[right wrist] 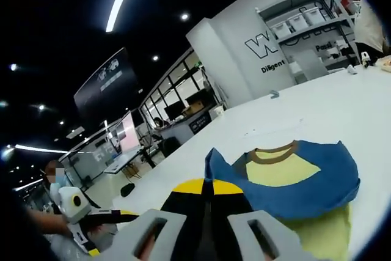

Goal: Fold the garment on the visible template until the final outline fits inside the template.

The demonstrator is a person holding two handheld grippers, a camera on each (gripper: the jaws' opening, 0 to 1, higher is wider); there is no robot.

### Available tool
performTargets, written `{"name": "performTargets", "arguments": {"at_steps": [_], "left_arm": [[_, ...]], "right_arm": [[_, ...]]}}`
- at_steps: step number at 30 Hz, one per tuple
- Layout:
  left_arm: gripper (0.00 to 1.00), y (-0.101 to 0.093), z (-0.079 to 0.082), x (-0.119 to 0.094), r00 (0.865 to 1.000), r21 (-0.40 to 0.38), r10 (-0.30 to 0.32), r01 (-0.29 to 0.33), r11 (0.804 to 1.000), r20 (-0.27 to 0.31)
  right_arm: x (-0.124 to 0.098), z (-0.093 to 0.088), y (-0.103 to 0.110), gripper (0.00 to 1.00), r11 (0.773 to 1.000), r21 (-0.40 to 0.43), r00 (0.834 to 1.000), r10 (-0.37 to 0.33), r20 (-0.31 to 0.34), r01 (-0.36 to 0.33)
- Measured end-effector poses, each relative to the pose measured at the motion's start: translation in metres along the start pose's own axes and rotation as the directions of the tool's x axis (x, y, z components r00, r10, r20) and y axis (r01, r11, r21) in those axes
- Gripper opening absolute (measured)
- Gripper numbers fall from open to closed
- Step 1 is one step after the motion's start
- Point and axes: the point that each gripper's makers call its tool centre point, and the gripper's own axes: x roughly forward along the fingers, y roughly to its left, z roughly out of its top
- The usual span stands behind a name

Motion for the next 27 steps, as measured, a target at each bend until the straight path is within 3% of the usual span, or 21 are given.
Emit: {"name": "performTargets", "arguments": {"at_steps": [5,13,27], "left_arm": [[0.99,-0.003,0.002,0.000,1.000,-0.010,-0.020,0.021,1.000,0.011],[0.99,-0.004,0.001,0.000,1.000,-0.009,-0.027,0.027,1.000,0.010],[0.99,-0.011,0.002,0.001,0.998,-0.014,-0.066,0.066,0.998,0.018]], "right_arm": [[0.000,-0.016,0.017,0.00,0.999,-0.004,0.998,0.051,-0.038,-0.051],[-0.005,-0.034,0.026,0.00,0.996,-0.003,0.992,0.091,-0.086,-0.092],[-0.004,-0.071,0.060,0.00,0.983,0.011,0.969,0.181,-0.169,-0.182]]}}
